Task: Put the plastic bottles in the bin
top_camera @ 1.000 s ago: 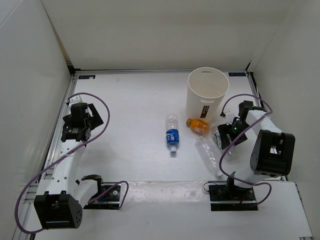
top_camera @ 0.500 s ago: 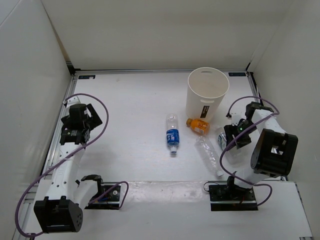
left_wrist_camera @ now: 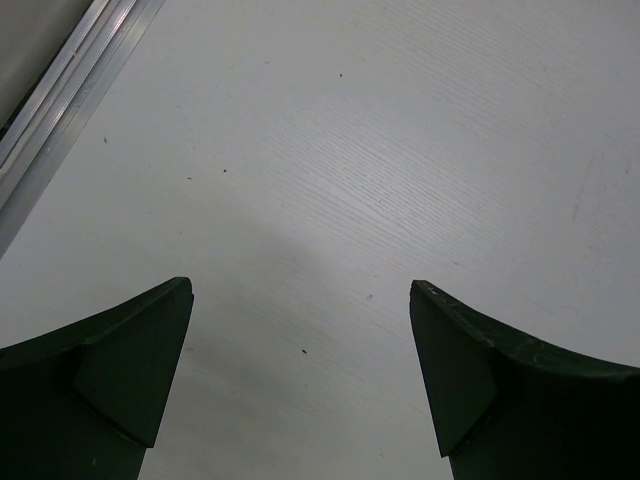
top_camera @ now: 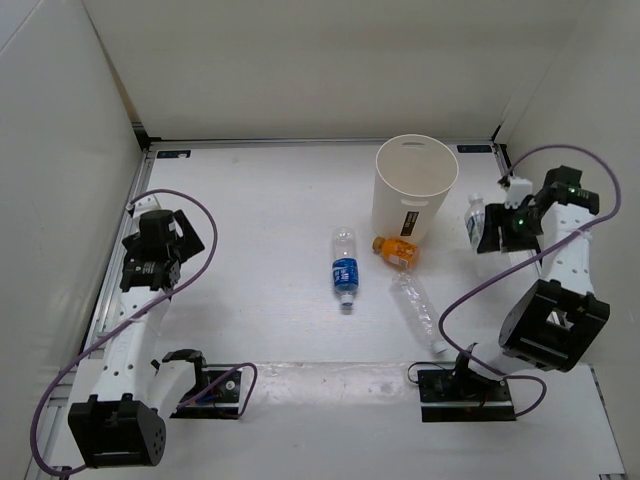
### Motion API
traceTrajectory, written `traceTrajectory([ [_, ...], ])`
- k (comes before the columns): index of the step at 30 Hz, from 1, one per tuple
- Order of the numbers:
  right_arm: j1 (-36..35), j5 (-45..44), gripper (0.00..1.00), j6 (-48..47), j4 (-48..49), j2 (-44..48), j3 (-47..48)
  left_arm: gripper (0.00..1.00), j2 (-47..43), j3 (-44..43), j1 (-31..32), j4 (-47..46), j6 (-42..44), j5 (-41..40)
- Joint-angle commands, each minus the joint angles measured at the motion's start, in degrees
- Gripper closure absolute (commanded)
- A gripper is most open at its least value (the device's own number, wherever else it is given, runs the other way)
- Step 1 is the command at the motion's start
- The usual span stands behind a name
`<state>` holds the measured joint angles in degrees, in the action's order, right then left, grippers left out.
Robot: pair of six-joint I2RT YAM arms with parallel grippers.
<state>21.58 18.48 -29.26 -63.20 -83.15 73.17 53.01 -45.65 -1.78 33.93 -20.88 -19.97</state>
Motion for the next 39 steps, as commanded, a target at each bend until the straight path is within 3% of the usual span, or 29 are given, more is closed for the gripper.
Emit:
traceTrajectory([
  [1,0.2,4.5,1.00,6.5,1.0,1.9,8.2,0.00,-1.5,0.8,-0.4,-1.3,-0.6,0.6],
  [9,-0.8,7.9,1.00,21.3,11.8,2.0,22.8,0.00,-3.0,2.4,-0.4,-3.3,-3.0,0.4],
  [16,-5.1,12.2,1.00,30.7,26.2,1.8,27.7,0.00,-2.7,2.2,-0.5,-4.0,-3.5,1.7],
  [20,-10.1,13.9,1.00,29.4,37.3,1.1,27.6,0.00,-1.3,1.6,-0.4,-3.4,-5.5,2.1],
  [24,-14.5,14.9,1.00,29.5,42.0,-0.4,26.2,0.00,1.4,-0.4,-0.5,-2.3,-6.4,1.8],
  [28,-20.2,15.4,1.00,24.3,40.4,-2.1,24.7,0.00,3.6,-3.3,-0.5,1.5,-9.7,0.0],
  [36,-23.1,14.7,1.00,21.5,37.0,-4.1,17.2,0.00,4.8,-8.1,-0.5,3.3,-7.0,1.8],
  [39,-24.0,14.7,0.93,18.0,35.4,-4.4,15.5,0.00,5.1,-7.4,-0.5,3.1,-6.8,2.8],
])
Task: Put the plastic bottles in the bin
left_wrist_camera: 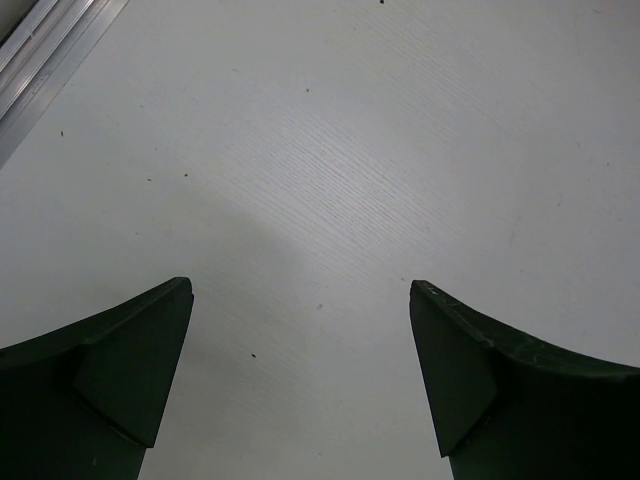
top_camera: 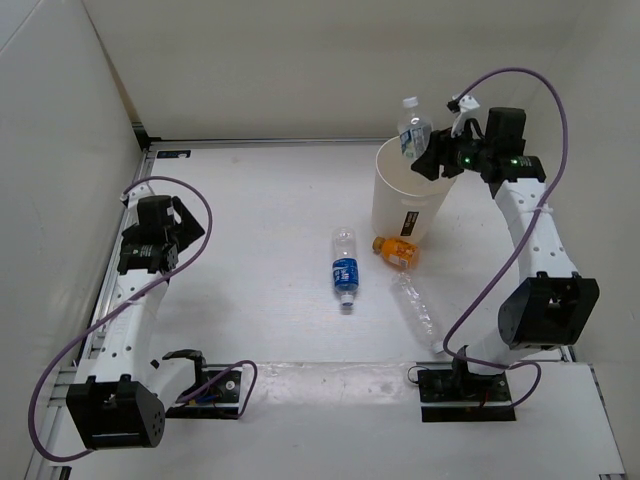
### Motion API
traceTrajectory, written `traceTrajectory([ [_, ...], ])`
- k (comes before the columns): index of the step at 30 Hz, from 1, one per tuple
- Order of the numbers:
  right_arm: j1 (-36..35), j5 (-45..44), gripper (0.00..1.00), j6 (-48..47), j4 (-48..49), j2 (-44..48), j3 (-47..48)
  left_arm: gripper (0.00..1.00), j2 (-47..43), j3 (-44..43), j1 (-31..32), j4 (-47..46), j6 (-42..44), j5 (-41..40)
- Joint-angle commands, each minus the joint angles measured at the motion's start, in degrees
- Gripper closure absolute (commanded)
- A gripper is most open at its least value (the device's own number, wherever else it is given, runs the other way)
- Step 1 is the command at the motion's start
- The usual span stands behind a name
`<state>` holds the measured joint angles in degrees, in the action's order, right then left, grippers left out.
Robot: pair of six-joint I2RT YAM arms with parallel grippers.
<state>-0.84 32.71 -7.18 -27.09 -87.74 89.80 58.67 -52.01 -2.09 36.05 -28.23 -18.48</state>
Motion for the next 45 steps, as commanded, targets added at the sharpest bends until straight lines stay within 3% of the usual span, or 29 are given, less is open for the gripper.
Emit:
traceTrajectory([
  [1,-1.8,0.4,0.89,-4.8,-0.8,0.4,-1.5,0.00,-0.5,-0.9,-0.3,0.9,0.5,1.7],
  [7,-2.1,-0.2,0.73,-4.8,-2.3,-0.7,-0.7,0.00,-0.1,-1.8,-0.3,1.4,0.8,4.3],
  [11,-2.1,-0.5,0.46,-4.9,-2.4,-0.4,1.8,0.00,0.0,-1.3,-0.3,2.6,1.4,4.5],
  [14,-2.1,0.9,0.32,-6.8,-5.9,-0.4,4.0,0.00,0.0,-1.3,-0.2,1.7,1.2,4.8],
  [15,-1.9,1.6,0.22,-7.3,-6.3,-0.4,4.4,0.00,-0.1,-1.1,-0.3,1.7,1.1,4.9],
  [16,-1.9,1.8,0.20,-7.4,-6.7,-0.1,5.5,0.00,0.1,-0.9,-0.2,1.5,1.0,5.0],
  [17,-2.0,1.6,0.10,-7.6,-7.6,0.0,5.8,0.00,0.1,-0.9,-0.3,1.3,1.1,5.2],
  [21,-1.2,3.3,0.10,-9.1,-9.6,0.5,10.4,0.00,0.1,-0.9,-0.1,1.5,1.2,5.6],
  [24,-2.1,-0.3,0.10,-16.1,-12.9,3.2,14.0,0.00,0.3,-1.3,-0.3,2.1,2.0,6.5],
  [27,0.0,-1.9,0.10,-16.4,-1.3,10.1,8.4,0.00,0.7,-2.0,-0.3,3.1,2.9,6.6],
  [30,2.9,2.2,0.10,-20.4,6.4,18.0,-0.5,0.00,0.8,-2.3,-0.3,3.1,3.0,6.4],
  [32,2.9,5.7,0.10,-26.6,5.0,22.7,-4.9,0.00,0.9,-2.0,-0.4,2.8,2.1,6.5],
  [39,4.3,10.6,0.10,-37.5,-31.6,25.1,-4.1,0.00,2.3,-1.2,-0.4,4.1,-1.9,8.2],
  [40,4.1,11.9,0.10,-52.9,-39.9,25.7,-4.7,0.00,2.6,-1.2,-0.4,4.3,-1.2,8.5],
  [42,4.4,12.0,0.10,-59.6,-45.9,26.1,-7.8,0.00,2.7,-1.2,-0.4,4.3,-1.2,8.5],
  [45,5.0,9.6,0.10,-60.4,-54.7,26.8,-11.6,0.00,1.8,0.0,-0.3,3.6,-1.7,8.7],
])
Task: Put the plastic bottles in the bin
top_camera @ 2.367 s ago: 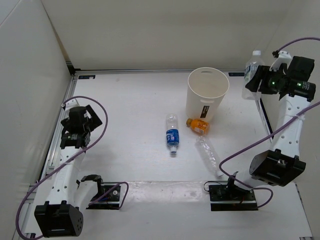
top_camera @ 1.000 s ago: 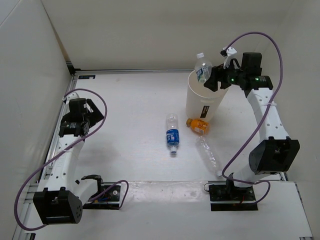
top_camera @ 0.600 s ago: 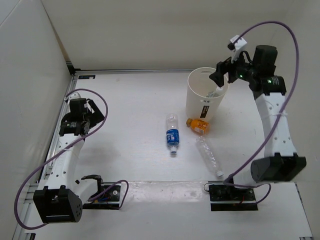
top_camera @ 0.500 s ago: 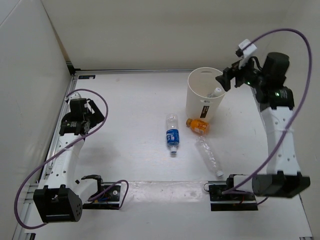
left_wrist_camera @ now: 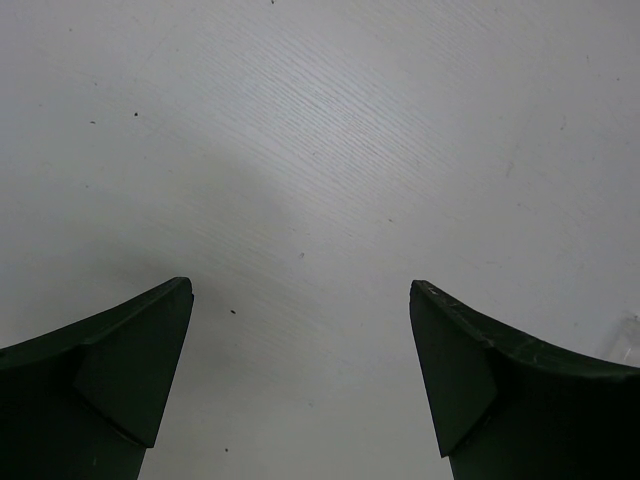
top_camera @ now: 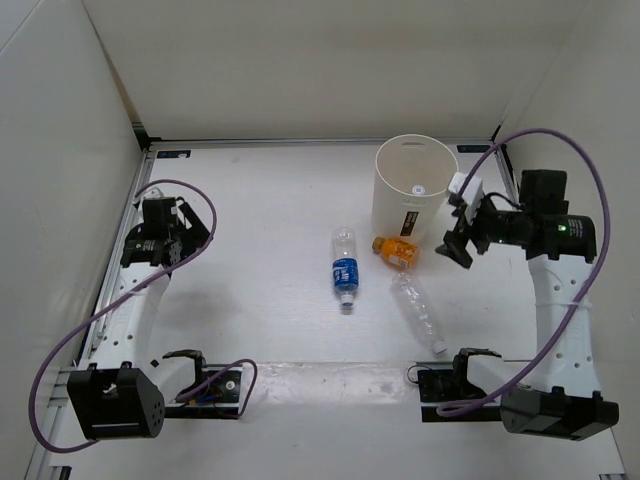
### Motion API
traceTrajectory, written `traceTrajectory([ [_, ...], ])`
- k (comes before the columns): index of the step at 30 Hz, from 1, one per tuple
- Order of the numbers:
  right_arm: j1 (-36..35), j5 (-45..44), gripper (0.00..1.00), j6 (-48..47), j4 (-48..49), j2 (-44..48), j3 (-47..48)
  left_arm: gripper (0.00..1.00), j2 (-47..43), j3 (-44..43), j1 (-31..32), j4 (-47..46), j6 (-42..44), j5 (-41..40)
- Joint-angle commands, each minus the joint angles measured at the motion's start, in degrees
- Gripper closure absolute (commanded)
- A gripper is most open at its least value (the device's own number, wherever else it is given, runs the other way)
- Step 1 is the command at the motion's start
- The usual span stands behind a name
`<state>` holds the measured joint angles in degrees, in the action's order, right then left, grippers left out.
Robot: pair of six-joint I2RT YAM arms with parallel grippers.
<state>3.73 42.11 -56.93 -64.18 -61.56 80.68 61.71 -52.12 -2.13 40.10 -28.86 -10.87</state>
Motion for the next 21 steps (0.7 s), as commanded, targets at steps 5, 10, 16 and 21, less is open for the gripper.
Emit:
traceTrajectory([
  [5,-2.7,-8.6,0.10,-15.4,-20.3,0.7,-10.4,0.00,-1.2,2.5,-0.2,-1.7,-2.5,1.6],
  [10,-3.3,-10.2,0.10,-14.7,-17.7,-0.4,-17.8,0.00,-0.7,2.5,-0.3,-2.4,-1.9,2.3],
  [16,-7.9,-14.9,0.10,-4.7,-10.8,-8.1,-21.5,0.00,-0.8,1.8,-0.2,-1.7,-1.6,1.6],
  [21,-10.0,-14.4,0.10,5.4,-11.1,-16.0,-20.0,0.00,-1.5,2.5,-0.3,-2.0,-2.3,2.0],
])
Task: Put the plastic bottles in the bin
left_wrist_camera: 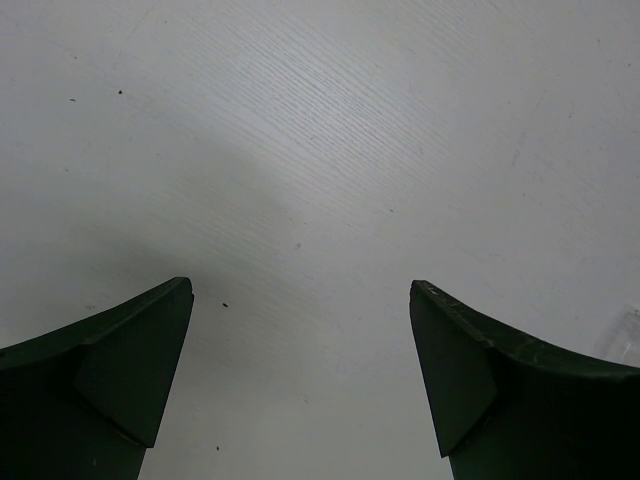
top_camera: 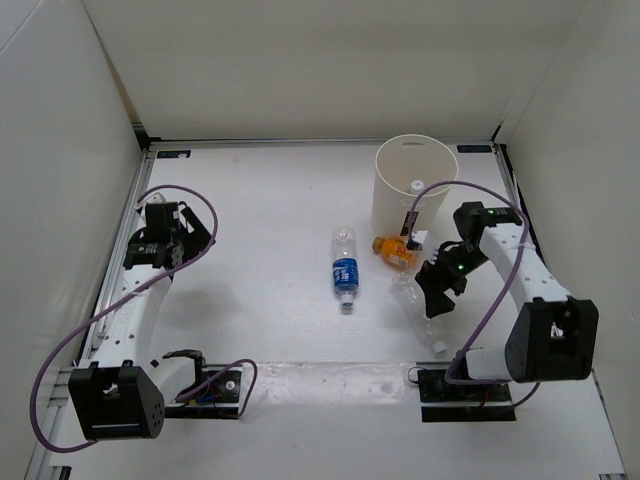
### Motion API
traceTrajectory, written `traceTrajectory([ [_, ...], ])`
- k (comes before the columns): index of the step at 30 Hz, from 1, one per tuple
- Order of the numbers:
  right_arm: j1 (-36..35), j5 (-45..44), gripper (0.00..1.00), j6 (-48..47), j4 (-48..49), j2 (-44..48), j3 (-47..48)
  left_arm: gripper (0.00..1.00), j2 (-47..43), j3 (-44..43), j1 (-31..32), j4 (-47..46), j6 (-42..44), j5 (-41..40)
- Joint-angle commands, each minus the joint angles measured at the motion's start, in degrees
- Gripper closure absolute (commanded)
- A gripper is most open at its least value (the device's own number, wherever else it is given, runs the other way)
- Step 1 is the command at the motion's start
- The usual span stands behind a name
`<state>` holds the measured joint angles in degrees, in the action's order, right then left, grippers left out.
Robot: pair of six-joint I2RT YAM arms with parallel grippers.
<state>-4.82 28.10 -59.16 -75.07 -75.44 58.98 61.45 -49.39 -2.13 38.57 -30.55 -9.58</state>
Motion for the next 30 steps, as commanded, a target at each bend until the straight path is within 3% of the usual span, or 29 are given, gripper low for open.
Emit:
traceTrajectory([
  [1,-1.4,-0.8,0.10,8.5,-0.3,-2.3,1.8,0.00,-1.2,0.2,-0.2,-0.9,-0.7,0.9],
  [7,-7.9,-5.9,0.10,12.6,4.0,-3.3,-0.4,0.00,-1.6,0.6,-0.2,-1.5,-0.1,2.4],
  [15,-8.4,-14.4,0.10,18.8,10.4,-7.3,-4.0,0.00,-5.5,1.7,-0.2,-0.6,-1.1,2.6],
  [30,-13.3,-16.6,0.10,22.5,12.4,-13.8,-1.6,0.00,-13.0,5.4,-0.4,4.2,-1.3,1.7],
])
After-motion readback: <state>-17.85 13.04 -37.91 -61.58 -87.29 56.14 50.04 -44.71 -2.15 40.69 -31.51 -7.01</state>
